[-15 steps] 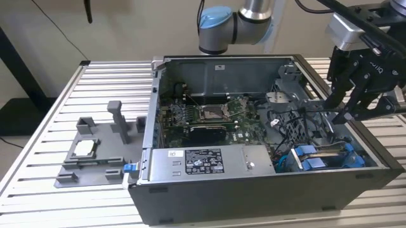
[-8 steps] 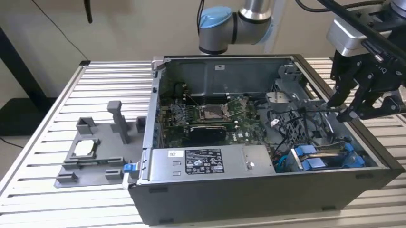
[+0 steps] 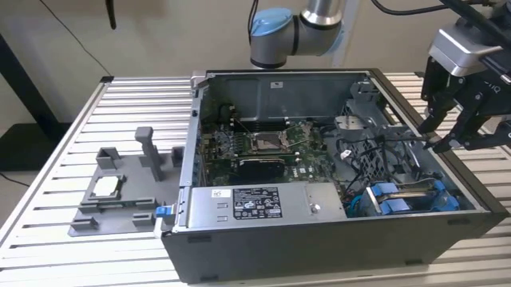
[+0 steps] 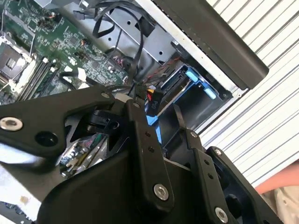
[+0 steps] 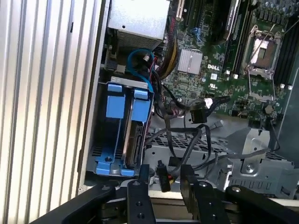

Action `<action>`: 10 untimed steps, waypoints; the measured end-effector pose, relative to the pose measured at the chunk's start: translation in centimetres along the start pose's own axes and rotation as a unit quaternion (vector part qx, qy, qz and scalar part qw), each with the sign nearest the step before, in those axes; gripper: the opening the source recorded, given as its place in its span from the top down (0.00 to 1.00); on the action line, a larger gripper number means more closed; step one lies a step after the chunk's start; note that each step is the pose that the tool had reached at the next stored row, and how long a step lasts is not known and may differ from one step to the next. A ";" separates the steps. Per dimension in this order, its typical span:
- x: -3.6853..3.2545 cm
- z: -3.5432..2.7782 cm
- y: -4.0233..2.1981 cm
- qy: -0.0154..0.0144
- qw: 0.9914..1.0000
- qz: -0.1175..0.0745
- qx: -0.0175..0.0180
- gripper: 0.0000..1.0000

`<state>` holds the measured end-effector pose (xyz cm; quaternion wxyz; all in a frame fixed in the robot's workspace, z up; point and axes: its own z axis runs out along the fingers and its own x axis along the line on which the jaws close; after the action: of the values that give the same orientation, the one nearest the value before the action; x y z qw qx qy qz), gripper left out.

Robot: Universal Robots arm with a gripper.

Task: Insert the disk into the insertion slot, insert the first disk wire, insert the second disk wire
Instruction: 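Insert the first disk wire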

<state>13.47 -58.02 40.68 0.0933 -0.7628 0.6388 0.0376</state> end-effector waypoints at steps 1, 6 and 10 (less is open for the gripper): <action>0.01 0.00 -0.06 0.000 1.000 -0.005 -0.001 0.62; 0.06 0.01 -0.34 -0.002 1.000 -0.021 -0.004 0.80; 0.07 0.02 -0.43 -0.002 1.000 -0.021 -0.005 0.81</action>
<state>13.91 -58.01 40.68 0.0914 -0.7765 0.6221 0.0403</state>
